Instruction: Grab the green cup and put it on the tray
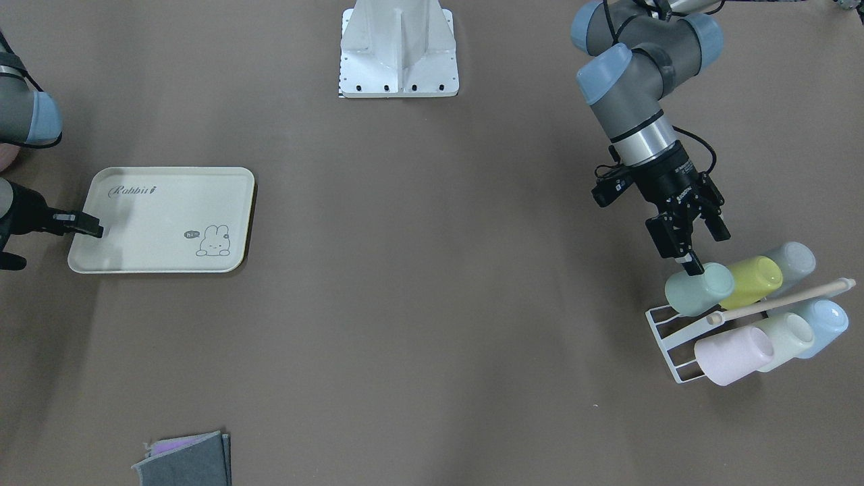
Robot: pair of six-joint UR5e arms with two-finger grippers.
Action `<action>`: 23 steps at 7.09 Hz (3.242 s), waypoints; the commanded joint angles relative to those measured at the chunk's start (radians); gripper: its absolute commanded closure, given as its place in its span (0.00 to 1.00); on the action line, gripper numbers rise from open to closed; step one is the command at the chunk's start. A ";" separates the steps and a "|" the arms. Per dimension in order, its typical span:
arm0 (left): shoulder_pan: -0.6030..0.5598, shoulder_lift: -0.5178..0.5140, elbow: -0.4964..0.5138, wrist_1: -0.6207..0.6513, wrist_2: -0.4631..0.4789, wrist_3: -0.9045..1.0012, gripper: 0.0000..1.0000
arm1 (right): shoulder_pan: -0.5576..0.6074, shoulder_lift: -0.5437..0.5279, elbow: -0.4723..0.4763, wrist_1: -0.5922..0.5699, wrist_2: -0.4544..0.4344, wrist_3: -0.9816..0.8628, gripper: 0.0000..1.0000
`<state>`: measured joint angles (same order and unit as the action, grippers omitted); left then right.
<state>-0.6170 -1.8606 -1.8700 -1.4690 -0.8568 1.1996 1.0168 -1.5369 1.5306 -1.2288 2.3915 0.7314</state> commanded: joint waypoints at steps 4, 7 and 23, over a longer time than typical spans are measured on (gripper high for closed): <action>0.088 0.046 0.150 -0.055 0.183 0.087 0.01 | -0.001 -0.029 0.016 0.000 0.003 -0.001 0.55; 0.097 0.069 0.196 -0.147 0.188 0.141 0.01 | -0.004 -0.029 0.026 0.002 0.003 -0.001 0.95; 0.088 0.043 0.445 -0.616 0.283 0.334 0.01 | -0.239 0.569 -0.053 -0.054 -0.035 0.287 1.00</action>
<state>-0.5303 -1.8175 -1.4287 -2.0806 -0.5746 1.5338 0.8032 -1.0012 1.5346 -1.3397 2.3923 0.9795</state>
